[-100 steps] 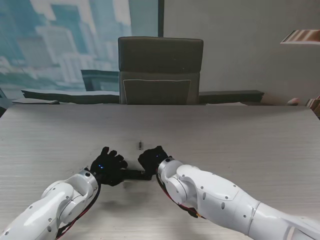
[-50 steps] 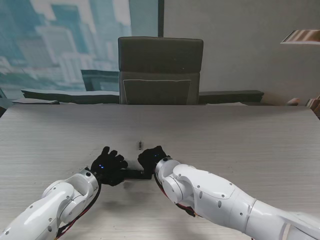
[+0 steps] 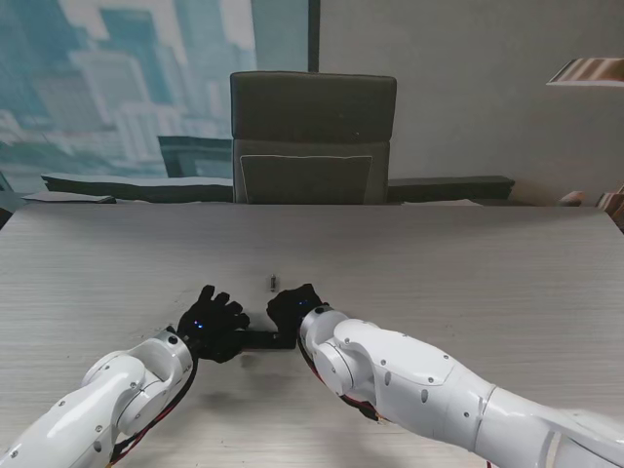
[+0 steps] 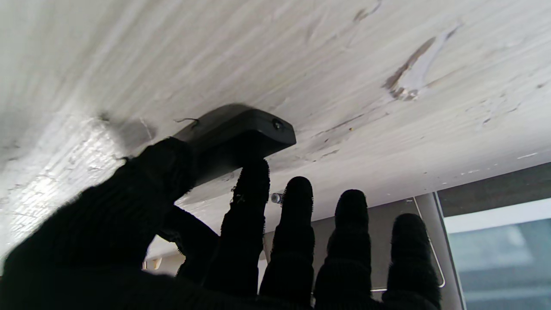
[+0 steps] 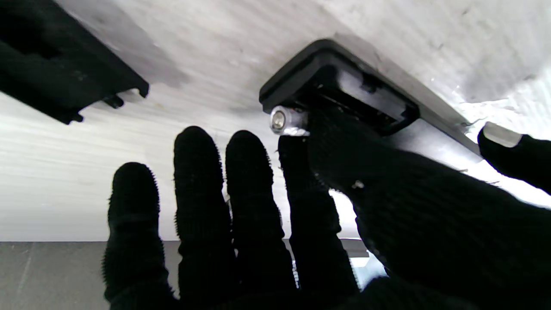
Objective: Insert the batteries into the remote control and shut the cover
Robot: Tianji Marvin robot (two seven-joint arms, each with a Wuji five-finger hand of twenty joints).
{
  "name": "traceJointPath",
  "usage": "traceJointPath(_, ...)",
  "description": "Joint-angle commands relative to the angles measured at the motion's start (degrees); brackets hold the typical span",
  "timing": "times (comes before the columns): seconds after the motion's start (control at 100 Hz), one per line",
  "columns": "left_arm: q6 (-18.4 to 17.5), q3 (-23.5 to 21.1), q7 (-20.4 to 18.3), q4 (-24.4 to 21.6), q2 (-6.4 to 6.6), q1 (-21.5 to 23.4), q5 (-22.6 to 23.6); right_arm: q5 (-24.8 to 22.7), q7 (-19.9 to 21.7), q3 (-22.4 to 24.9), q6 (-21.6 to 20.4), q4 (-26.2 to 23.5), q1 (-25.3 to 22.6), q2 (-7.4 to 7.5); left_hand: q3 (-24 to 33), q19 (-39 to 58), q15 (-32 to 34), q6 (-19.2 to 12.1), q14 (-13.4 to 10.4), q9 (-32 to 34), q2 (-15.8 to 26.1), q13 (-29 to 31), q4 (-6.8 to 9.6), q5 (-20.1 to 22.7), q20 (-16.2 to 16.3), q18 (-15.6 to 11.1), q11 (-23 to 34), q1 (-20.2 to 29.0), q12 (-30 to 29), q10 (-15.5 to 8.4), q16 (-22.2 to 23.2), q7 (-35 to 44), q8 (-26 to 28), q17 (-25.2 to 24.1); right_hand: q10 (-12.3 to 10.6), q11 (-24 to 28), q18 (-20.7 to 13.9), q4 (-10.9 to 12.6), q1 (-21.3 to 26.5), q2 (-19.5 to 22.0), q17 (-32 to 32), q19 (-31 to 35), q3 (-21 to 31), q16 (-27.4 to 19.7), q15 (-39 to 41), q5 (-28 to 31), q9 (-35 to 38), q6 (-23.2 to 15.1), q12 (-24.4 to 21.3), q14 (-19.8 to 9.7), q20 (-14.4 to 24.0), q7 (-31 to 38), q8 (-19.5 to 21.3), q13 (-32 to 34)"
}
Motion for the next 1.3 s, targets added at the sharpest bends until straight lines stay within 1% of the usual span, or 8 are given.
traceJointPath(0.0,-0.2,0.3,-1.1,0.2,0.15,0.3,0.2,0.3,0.7,-0.2,-0.1,0.3,-0.2,-0.44,1.9,0.4,0.2,-4.5,0.3,1.1,-1.3,0.0,0.77,5.0,-0.3,1.2,0.4,-0.1,0.1,-0.1,-0.7,5.0,2.5,0.0,1.2,0.2,0.8,2.1,-0.4,-0.5,0.1,2.2,0.9,0.9,1.3,1.2,1.3,-2.7,1.0,1.1,0.6,1.2,1.1,1.1)
traceJointPath(0.34,-0.2,0.3,-1.3,0.1,0.14,0.4,0.2,-0.3,-0.3,0.0,-0.2,0.3,-0.5,-0.54,2.1,0.6,0.3,-4.9,0.3,1.2,-1.1,0.0,0.82,4.8,-0.6,1.1,0.5,-0.2,0.1,-0.3,-0.7,6.5,3.3,-0.1,1.2,-0.5,0.5,1.8,-6.8,1.7,-0.6,2.1,-4.6,0.7,0.4,-1.8,-1.5,-2.7,3.3,0.9,0.8,0.4,0.6,-0.7)
traceJointPath(0.54,-0.2,0.3,-1.3,0.1,0.14,0.3,0.1,-1.4,-1.2,0.6,-0.5,-0.2,-1.0,-0.25,2.0,0.7,0.2,-5.0,0.3,1.3,-0.9,0.0,0.86,4.9,-0.7,1.1,0.5,-0.3,0.0,-0.2,-0.8,7.2,3.7,-0.1,1.5,-2.0,0.2,5.1,-11.3,7.2,-1.3,1.7,-8.2,0.7,-0.8,-2.7,-3.5,-1.8,4.3,0.6,0.8,-4.4,1.9,-2.2)
traceJointPath(0.62,-0.3,0.3,-1.3,0.1,0.15,0.3,0.2,-1.9,-1.7,1.1,-0.6,-0.6,-1.3,-0.11,1.9,0.7,0.3,-4.9,0.4,1.3,-0.8,0.0,0.89,5.0,-0.7,1.1,0.5,-0.2,0.0,-0.2,-0.7,7.5,3.8,-0.1,1.6,-2.2,0.2,5.7,-12.5,9.1,-1.5,1.6,-8.8,0.7,-1.1,-3.0,-4.0,-1.5,4.3,0.5,0.8,-5.5,2.0,-2.5)
traceJointPath(0.65,-0.3,0.3,-1.4,0.1,0.15,0.3,0.1,-2.1,-1.9,1.3,-0.6,-0.8,-1.4,-0.03,1.9,0.7,0.3,-5.3,0.3,1.3,-0.9,0.0,0.87,5.2,-0.7,1.1,0.5,-0.2,0.1,-0.2,-0.8,7.7,3.9,-0.1,1.7,-2.3,0.2,6.4,-12.6,9.6,-1.5,1.5,-9.4,0.7,-1.1,-3.0,-4.2,-1.4,4.3,0.5,0.8,-6.2,2.3,-2.6)
traceJointPath(0.76,-0.5,0.3,-1.5,-0.1,0.17,0.4,0.2,-3.1,-2.5,2.2,-0.4,-1.7,-1.9,0.30,1.5,0.8,0.3,-5.1,0.4,1.6,-1.0,0.1,0.57,5.6,-0.7,1.1,0.6,-0.1,0.1,-0.2,-0.8,8.3,4.1,0.0,1.7,-2.4,0.1,6.7,-12.7,10.5,-1.6,1.5,-9.7,0.8,-1.3,-3.4,-4.5,-1.3,4.3,0.4,0.8,-6.7,2.5,-2.9)
traceJointPath(1.08,-1.0,0.6,-3.1,-0.7,0.27,0.3,0.1,-5.9,-2.9,4.2,1.8,-4.8,-3.7,1.44,-1.0,0.7,0.1,-4.1,0.5,1.9,1.7,-0.1,0.79,6.8,-0.8,1.2,0.5,-0.6,0.0,-0.1,-0.8,7.7,3.2,-0.2,1.9,-1.8,-0.3,5.8,-11.1,10.3,0.6,4.8,-10.1,1.2,0.0,-2.9,-3.0,-2.0,4.5,0.9,2.3,-5.8,1.7,-1.4)
traceJointPath(1.29,-0.8,0.8,-3.6,-1.2,0.35,0.4,1.0,-6.8,-3.1,4.9,4.4,-5.8,-4.8,1.67,-2.4,0.6,0.1,-4.0,0.6,1.6,3.3,-0.3,1.31,5.3,-0.7,1.0,0.3,-1.3,0.1,0.2,-0.7,7.6,3.1,-0.3,2.5,-1.2,0.2,6.3,-11.6,11.2,2.1,7.2,-10.5,1.6,1.4,-0.8,-1.3,-0.4,4.7,2.0,3.7,-5.7,1.7,0.1)
